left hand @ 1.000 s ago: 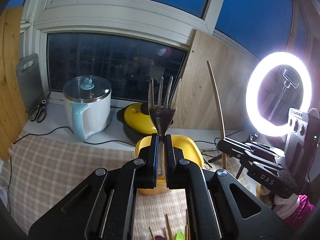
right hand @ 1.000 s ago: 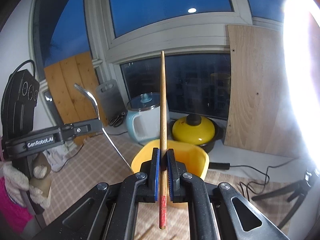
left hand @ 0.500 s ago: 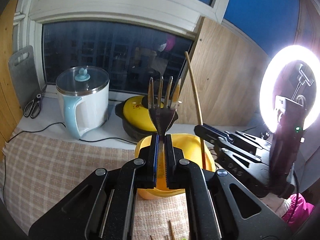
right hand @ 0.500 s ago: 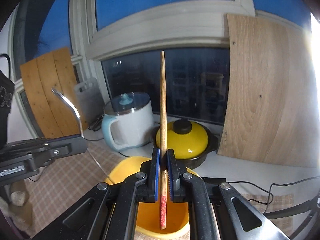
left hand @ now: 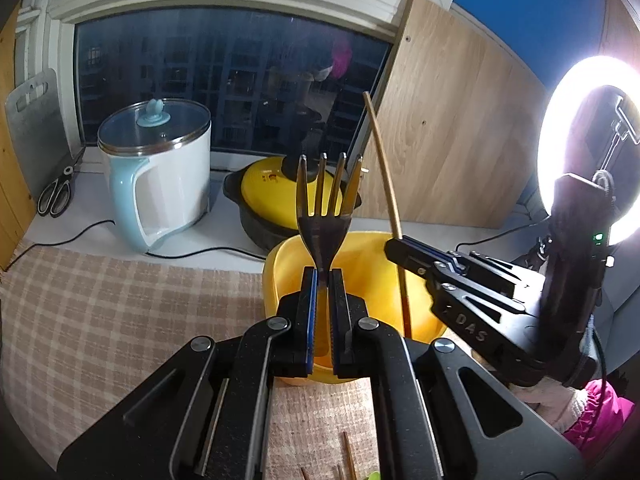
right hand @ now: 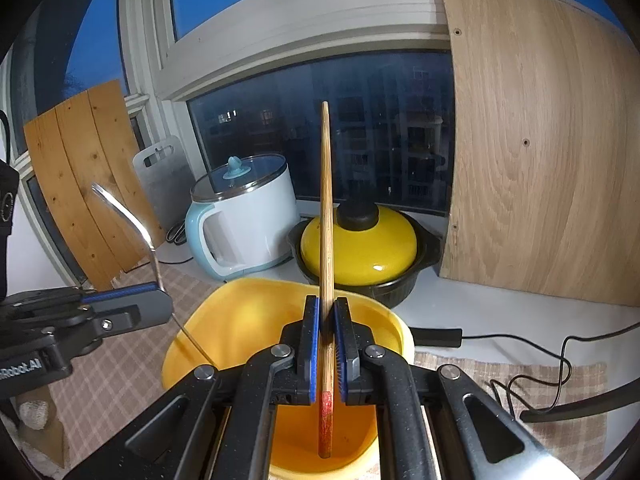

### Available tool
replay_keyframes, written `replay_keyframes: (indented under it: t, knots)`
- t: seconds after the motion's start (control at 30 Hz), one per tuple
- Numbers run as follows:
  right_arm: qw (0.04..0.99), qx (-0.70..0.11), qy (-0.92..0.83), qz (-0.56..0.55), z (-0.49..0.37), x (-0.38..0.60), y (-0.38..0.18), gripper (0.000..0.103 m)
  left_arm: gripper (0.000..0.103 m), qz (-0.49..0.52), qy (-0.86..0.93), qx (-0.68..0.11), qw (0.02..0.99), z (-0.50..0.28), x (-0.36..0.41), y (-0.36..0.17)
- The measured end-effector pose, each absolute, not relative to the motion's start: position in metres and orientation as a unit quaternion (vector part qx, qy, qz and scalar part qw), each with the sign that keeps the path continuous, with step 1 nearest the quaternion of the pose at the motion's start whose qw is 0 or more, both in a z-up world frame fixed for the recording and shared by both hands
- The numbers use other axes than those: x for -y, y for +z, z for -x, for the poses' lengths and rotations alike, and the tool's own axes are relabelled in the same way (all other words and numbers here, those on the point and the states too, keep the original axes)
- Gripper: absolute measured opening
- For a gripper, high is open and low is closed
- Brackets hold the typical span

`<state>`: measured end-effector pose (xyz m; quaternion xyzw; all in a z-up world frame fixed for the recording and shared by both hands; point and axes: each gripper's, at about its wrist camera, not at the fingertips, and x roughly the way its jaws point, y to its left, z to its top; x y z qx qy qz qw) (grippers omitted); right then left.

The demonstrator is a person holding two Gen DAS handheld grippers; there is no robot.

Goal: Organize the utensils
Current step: 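Lower the fork into the yellow bin and open the left tool while the right tool releases the chopstick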

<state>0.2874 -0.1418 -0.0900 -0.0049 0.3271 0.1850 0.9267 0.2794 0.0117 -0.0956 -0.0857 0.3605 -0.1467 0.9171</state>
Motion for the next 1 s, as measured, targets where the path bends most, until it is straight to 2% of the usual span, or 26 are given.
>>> replay_keyframes:
  t: [0.47,0.53,0.6,0.73,1.0]
  knots:
    - [0.922,-0.334,0.194,-0.003,-0.277,0.149,-0.092,0.006,0.003,0.088,-0.143,-0.381,0.909,-0.283,-0.006,-0.113]
    - [0.923,-0.333,0.194,-0.002,-0.275,0.149,-0.091,0.014,0.003,0.087,-0.143,-0.377,0.911,-0.281,-0.006,-0.112]
    - [0.924,-0.331,0.193,-0.004,-0.273,0.151,-0.09,0.018,0.003,0.086,-0.14,-0.377,0.911,-0.279,-0.006,-0.109]
    - [0.927,-0.325,0.19,-0.003,-0.265,0.154,-0.086,0.026,0.013,0.085,-0.133,-0.37,0.915,-0.273,-0.01,-0.106]
    - [0.931,-0.314,0.185,0.0,-0.243,0.163,-0.077,0.033,0.013,0.079,-0.125,-0.361,0.921,-0.256,-0.016,-0.098]
